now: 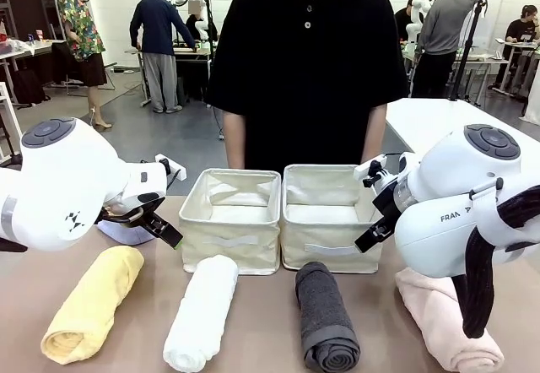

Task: Sort the towels based on their folding style.
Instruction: Pick up one triangle-folded towel and place it in the left Fabric basket.

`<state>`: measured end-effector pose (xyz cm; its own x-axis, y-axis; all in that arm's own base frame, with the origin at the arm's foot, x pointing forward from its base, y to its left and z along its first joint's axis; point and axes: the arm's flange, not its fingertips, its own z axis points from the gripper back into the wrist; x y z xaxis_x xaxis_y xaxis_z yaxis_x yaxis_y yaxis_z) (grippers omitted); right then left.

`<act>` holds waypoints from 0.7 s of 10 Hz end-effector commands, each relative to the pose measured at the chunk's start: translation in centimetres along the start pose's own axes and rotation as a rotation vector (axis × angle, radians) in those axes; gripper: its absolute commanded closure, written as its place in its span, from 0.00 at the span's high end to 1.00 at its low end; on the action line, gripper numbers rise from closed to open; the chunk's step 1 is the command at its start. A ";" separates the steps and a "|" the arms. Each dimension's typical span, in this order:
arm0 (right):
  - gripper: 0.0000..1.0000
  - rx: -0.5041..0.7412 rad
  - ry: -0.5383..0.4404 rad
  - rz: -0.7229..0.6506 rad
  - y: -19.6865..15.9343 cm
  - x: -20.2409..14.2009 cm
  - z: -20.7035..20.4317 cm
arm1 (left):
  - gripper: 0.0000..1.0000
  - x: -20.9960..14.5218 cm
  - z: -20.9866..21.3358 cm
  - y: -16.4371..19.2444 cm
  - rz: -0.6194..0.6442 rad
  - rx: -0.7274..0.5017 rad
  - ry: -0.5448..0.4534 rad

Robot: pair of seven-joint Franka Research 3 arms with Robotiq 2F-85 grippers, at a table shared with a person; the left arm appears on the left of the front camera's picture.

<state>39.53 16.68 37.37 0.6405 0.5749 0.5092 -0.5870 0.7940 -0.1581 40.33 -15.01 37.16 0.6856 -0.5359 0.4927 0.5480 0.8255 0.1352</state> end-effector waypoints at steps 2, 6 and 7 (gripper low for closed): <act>1.00 0.000 0.000 0.000 0.0 0.0 0.0 | 1.00 0.0 0.0 0.0 0.000 0.000 0.000; 1.00 0.000 0.000 0.000 0.0 0.0 0.0 | 1.00 0.0 0.0 0.0 0.000 0.000 0.000; 1.00 0.000 0.000 0.000 0.0 0.0 0.0 | 1.00 0.0 0.0 0.0 0.000 0.000 0.000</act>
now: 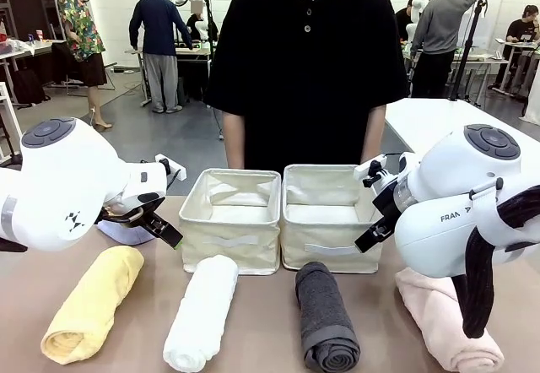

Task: Sort the towels based on their folding style.
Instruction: Pick up one triangle-folded towel and place it in the left Fabric basket.

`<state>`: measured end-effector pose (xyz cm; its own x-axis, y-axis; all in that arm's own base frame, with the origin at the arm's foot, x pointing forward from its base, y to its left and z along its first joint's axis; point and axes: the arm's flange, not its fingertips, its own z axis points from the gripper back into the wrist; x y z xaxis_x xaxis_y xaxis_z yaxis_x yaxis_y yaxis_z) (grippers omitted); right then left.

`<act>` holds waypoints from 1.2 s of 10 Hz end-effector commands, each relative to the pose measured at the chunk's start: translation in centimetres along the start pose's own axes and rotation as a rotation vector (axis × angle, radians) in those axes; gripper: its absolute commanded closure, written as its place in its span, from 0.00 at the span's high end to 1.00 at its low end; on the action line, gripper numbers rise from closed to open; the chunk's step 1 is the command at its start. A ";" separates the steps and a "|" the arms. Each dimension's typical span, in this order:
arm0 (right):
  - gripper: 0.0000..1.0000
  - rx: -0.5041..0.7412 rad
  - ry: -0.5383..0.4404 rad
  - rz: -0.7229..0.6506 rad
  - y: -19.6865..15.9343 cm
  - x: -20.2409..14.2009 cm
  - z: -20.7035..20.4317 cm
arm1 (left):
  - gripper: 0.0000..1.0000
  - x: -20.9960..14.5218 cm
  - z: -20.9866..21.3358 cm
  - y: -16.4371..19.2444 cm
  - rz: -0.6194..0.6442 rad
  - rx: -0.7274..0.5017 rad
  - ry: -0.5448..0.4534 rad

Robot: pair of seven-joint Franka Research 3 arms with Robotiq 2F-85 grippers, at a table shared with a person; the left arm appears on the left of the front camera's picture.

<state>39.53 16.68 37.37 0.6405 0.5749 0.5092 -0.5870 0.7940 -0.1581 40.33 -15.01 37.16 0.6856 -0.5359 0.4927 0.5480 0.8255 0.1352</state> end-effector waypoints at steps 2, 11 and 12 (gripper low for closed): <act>1.00 0.000 0.000 0.000 0.0 0.0 0.0 | 1.00 0.0 0.0 0.0 0.000 0.000 0.000; 1.00 0.000 0.000 0.000 0.0 0.0 0.0 | 1.00 0.0 0.0 0.0 0.000 0.000 0.000; 1.00 0.000 0.000 0.000 0.0 0.0 0.0 | 1.00 0.0 0.0 0.0 0.000 0.000 0.000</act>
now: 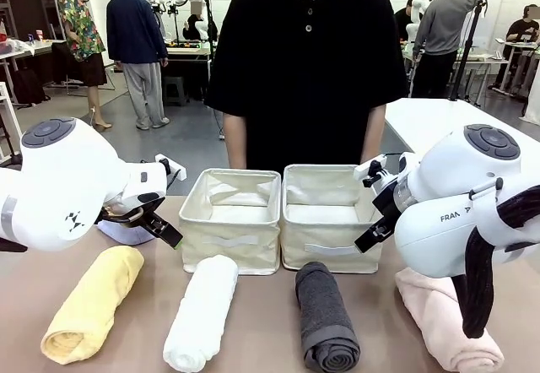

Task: Sort the towels based on their folding style.
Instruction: Pick up one triangle-folded towel and place it in the left Fabric basket.

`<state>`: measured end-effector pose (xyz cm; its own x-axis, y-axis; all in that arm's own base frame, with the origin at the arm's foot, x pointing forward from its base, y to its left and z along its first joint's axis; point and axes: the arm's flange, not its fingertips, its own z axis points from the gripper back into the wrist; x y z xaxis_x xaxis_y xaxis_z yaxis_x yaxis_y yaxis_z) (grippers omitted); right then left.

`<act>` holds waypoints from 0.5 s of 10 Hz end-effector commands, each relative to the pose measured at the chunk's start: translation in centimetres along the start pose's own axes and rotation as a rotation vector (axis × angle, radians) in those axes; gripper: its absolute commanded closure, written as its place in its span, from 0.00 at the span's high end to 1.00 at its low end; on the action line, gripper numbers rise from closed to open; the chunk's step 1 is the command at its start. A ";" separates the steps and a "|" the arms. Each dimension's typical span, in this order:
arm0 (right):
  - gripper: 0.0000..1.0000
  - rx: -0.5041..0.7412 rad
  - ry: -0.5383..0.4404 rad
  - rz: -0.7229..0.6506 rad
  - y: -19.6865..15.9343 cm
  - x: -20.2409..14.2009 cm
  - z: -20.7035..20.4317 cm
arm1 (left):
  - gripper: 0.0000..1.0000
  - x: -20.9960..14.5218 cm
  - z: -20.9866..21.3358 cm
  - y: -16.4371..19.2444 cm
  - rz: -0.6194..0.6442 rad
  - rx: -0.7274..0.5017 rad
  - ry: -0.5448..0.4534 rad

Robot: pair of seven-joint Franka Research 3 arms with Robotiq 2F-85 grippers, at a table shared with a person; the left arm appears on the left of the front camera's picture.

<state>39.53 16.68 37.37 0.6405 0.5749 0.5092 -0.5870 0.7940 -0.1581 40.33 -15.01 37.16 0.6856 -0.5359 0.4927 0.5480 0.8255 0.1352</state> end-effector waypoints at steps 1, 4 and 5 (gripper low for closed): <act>1.00 0.000 0.000 0.000 0.0 0.0 0.0 | 1.00 0.0 0.0 0.0 0.000 0.000 0.000; 1.00 0.000 0.000 0.000 0.0 0.0 0.0 | 1.00 0.0 0.0 0.0 0.000 0.000 0.000; 1.00 0.000 0.000 0.000 0.0 0.0 0.0 | 1.00 0.0 0.0 0.0 0.000 0.000 0.000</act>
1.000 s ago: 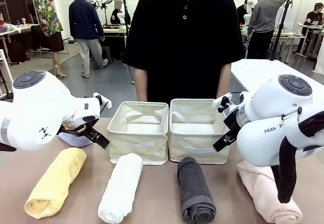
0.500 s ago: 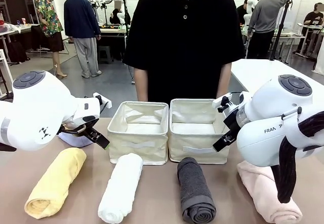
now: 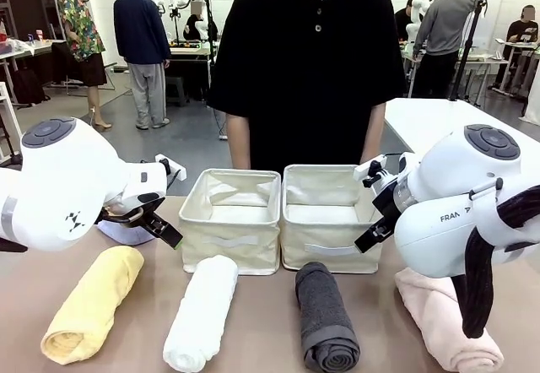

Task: Sort the towels based on their folding style.
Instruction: Pick up one triangle-folded towel and place it in the left Fabric basket.

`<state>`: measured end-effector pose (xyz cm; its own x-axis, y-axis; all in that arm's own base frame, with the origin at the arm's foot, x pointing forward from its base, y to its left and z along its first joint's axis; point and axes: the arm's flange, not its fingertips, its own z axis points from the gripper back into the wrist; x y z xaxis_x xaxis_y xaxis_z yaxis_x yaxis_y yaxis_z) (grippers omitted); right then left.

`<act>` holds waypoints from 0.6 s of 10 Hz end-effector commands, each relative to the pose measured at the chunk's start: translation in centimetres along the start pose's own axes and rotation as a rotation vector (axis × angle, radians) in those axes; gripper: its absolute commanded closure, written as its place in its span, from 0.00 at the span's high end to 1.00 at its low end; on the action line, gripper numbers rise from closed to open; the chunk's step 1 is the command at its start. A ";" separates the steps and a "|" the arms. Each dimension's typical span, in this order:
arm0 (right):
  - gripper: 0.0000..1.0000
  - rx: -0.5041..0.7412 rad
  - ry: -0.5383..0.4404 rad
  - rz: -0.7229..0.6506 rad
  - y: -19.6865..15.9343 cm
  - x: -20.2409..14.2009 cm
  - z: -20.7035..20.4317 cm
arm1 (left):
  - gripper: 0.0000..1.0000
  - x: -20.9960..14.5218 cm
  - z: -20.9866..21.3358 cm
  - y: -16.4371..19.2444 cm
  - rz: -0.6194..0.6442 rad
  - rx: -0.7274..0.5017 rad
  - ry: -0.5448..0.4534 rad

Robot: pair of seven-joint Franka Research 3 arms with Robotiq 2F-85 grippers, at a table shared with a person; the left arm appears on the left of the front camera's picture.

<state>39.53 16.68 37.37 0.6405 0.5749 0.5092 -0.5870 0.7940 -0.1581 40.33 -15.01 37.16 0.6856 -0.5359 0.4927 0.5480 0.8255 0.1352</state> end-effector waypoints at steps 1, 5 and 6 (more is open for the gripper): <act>1.00 0.000 0.000 0.000 0.0 0.0 0.0 | 1.00 0.0 0.0 0.0 0.000 0.000 0.000; 1.00 0.000 0.000 0.000 0.0 0.0 0.0 | 1.00 0.0 0.0 0.0 0.000 0.000 0.000; 1.00 0.000 0.000 0.000 0.0 0.0 0.0 | 1.00 0.0 0.0 0.0 0.000 0.000 0.000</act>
<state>39.53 16.68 37.37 0.6405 0.5749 0.5092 -0.5870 0.7940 -0.1581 40.33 -15.01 37.16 0.6856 -0.5359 0.4927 0.5480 0.8255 0.1352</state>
